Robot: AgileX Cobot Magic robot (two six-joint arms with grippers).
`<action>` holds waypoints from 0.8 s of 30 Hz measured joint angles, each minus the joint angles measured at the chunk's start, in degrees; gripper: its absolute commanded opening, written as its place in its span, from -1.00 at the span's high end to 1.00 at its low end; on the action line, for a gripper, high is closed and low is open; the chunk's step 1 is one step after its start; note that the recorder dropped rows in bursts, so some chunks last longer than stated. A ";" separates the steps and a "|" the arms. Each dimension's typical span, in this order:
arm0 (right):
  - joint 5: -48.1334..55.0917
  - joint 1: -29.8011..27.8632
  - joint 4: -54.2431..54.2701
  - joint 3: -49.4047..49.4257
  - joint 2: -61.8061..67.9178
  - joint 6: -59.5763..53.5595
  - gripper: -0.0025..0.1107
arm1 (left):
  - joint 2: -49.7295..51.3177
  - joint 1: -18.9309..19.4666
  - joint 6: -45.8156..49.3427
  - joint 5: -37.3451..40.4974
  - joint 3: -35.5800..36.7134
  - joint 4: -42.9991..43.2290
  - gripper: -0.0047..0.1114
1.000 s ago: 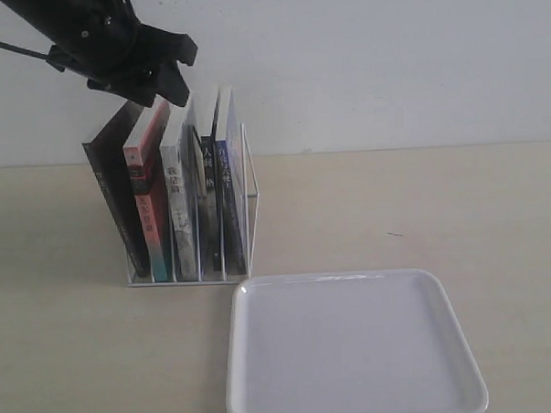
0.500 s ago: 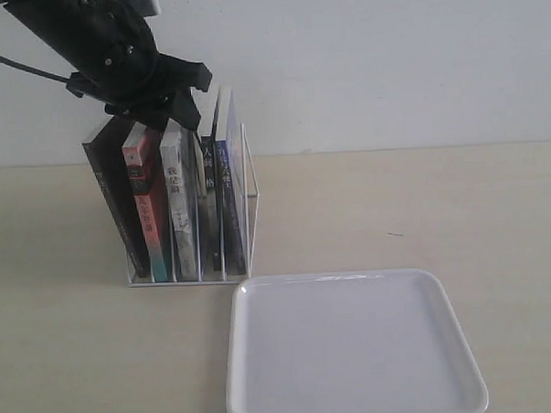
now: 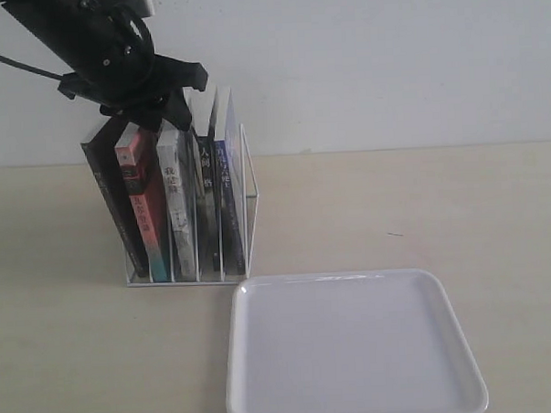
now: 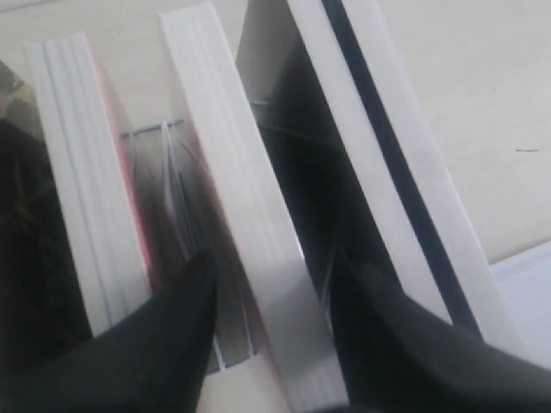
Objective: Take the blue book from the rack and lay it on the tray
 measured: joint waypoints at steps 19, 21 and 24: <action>0.00 0.00 0.00 0.00 0.00 0.00 0.96 | 0.45 0.00 -1.21 0.10 0.00 0.20 0.26; 0.00 0.00 0.00 0.00 0.00 0.00 0.96 | 0.73 -0.14 -1.21 0.10 0.00 0.20 0.28; 0.00 0.00 0.00 0.00 0.00 0.00 0.96 | 0.83 -0.14 -1.21 0.10 0.00 0.20 0.40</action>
